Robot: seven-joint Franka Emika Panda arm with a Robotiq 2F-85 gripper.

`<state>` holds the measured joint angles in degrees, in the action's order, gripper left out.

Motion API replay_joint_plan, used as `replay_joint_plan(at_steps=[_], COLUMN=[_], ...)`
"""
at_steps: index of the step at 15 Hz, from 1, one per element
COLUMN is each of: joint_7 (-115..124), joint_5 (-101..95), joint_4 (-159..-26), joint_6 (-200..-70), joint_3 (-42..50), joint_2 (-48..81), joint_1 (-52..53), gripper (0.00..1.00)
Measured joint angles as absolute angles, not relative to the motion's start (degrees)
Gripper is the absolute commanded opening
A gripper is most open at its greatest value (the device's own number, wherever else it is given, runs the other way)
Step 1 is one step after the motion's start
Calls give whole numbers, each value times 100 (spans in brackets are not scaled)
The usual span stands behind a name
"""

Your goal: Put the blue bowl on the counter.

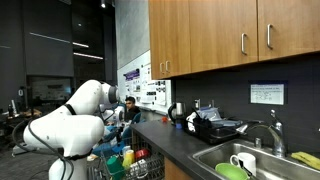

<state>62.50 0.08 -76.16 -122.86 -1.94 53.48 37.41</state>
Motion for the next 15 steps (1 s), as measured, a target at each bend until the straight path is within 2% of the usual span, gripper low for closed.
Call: replay_joint_plan(at_steps=[15], joint_7=[6227], joint_5=[17], joint_4=[-7640], joint_6=[-11998], joint_3=[-185], joint_2=[4585], joint_1=[3659], gripper=[1])
